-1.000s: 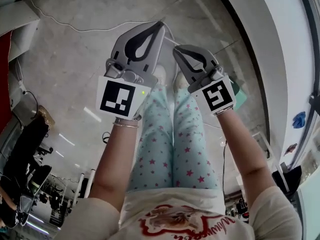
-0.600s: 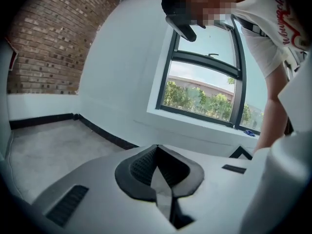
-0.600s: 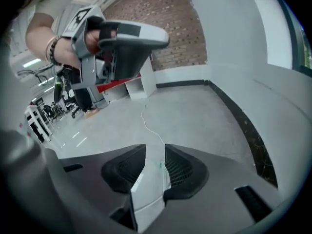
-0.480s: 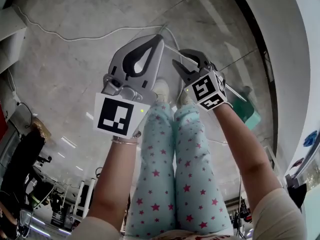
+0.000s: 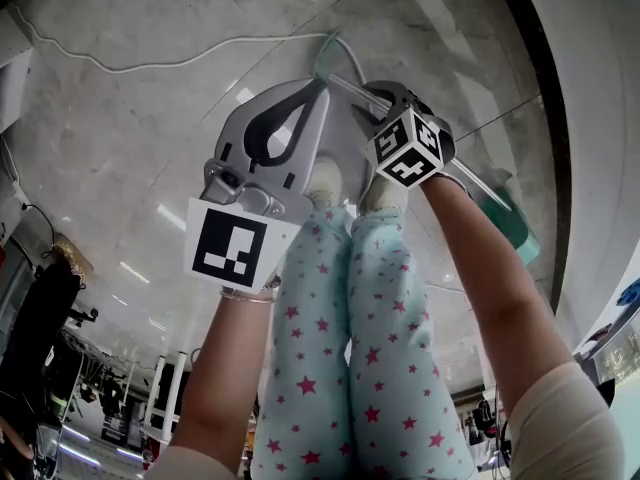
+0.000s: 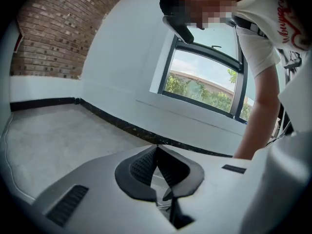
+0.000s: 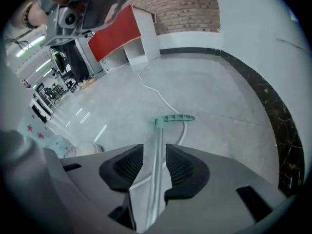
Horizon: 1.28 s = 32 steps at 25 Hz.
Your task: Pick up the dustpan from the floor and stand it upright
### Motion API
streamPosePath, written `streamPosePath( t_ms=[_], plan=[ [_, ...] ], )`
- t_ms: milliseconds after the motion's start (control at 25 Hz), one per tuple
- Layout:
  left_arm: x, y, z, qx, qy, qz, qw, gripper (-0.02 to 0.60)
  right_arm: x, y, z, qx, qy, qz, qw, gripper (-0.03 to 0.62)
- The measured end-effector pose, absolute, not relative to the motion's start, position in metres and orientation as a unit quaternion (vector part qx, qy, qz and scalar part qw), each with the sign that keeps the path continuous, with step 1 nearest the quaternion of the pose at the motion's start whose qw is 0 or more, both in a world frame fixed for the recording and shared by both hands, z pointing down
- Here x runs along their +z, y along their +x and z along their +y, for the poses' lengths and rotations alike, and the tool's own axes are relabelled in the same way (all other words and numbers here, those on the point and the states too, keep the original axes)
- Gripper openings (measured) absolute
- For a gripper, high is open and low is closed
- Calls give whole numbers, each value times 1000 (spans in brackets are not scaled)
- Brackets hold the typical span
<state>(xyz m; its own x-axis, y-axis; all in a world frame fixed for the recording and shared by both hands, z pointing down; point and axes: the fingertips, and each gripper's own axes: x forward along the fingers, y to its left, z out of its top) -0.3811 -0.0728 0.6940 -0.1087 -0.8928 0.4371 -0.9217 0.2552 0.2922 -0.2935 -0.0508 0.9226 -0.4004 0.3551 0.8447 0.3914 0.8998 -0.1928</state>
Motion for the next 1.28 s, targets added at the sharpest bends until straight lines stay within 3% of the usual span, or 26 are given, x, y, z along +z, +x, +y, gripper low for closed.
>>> streamPosePath(
  t_ms=[320,480,1080,1280],
  plan=[
    [700,-373,-70,37,625,-731,271,19,956,-291,-53,-21,-226,-811,539,149],
    [696,-375,-72,34,625,-734,265,19,959,-292,-56,3,-211,-809,548,89],
    [688,-348,-79,38,642,-720,259,18,974,-292,-53,4,-204,-800,565,98],
    [661,-348,-80,32,644,-722,249,19,934,-295,-67,-11,-166,-818,551,97]
  ],
)
